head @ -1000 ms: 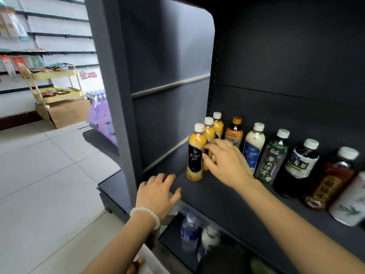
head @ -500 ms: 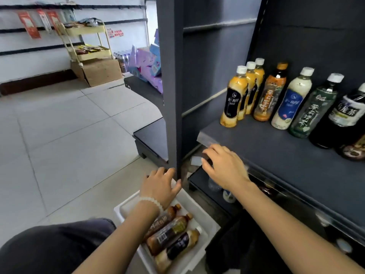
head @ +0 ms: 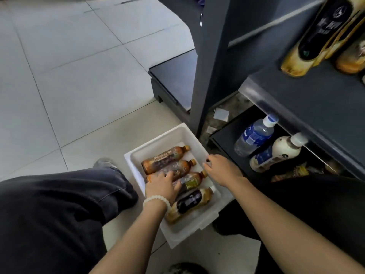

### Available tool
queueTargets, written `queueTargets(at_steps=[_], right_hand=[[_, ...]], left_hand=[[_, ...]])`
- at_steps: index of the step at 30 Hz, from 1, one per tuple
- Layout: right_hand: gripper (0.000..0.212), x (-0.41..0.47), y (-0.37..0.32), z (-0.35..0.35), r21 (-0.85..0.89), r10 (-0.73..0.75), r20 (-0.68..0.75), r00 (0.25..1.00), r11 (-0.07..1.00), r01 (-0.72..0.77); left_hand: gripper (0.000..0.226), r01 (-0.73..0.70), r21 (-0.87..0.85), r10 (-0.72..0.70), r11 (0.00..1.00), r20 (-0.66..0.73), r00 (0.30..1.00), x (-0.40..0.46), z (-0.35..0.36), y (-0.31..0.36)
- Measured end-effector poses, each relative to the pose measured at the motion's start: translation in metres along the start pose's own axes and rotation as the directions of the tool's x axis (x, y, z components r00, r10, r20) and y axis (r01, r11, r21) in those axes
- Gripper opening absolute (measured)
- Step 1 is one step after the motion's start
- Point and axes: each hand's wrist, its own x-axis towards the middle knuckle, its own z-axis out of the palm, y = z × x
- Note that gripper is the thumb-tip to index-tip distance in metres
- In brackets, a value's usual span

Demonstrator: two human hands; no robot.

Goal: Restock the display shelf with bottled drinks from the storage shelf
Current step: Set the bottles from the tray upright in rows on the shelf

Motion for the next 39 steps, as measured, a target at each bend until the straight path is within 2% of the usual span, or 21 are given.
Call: queueTargets(at_steps=[2,6,8,10,16,22,26,33,39], right_hand=[[0.029,0.016,0.005,0.025,0.010,0.034,0.078,0.996,0.999,-0.035],[0.039,0.042,0.019,0.069,0.062,0.099,0.188,0.977,0.992,-0.112],[0.041,0.057,0.025,0.086,0.111,0.139,0.215,0.967,0.980,-0.166],[0.042,0.068,0.029,0.097,0.160,0.181,0.215,0.960,0.963,-0.217],[0.048,0.096,0.041,0.126,0.317,0.275,0.221,0.936,0.887,-0.335],[0.046,0.107,0.042,0.136,0.442,0.325,0.196,0.925,0.813,-0.379],[0.043,0.106,0.039,0.138,0.434,0.357,0.155,0.921,0.813,-0.388],[0.035,0.107,0.029,0.127,0.476,0.339,0.079,0.938,0.813,-0.334],[0.033,0.100,0.009,0.087,0.449,0.195,0.011,0.981,0.876,-0.179]], left_hand=[[0.042,0.031,-0.043,-0.029,0.999,0.052,0.998,0.007,0.019,0.000],[0.041,0.056,-0.074,-0.038,0.996,0.221,0.974,0.017,0.066,-0.003],[0.045,0.072,-0.088,-0.040,0.993,0.329,0.943,0.022,0.087,-0.004],[0.049,0.068,-0.080,-0.033,0.994,0.379,0.925,0.023,0.102,-0.005],[0.058,0.012,-0.035,0.003,0.999,0.417,0.909,0.035,0.128,-0.008],[0.068,-0.048,-0.018,0.051,0.999,0.485,0.873,0.055,0.142,0.002],[0.069,-0.042,-0.027,0.049,0.999,0.506,0.861,0.063,0.149,0.005],[0.060,-0.021,-0.103,0.071,0.994,0.517,0.853,0.067,0.144,0.006],[0.057,-0.075,-0.141,0.130,0.987,0.436,0.890,0.063,0.106,0.003]])
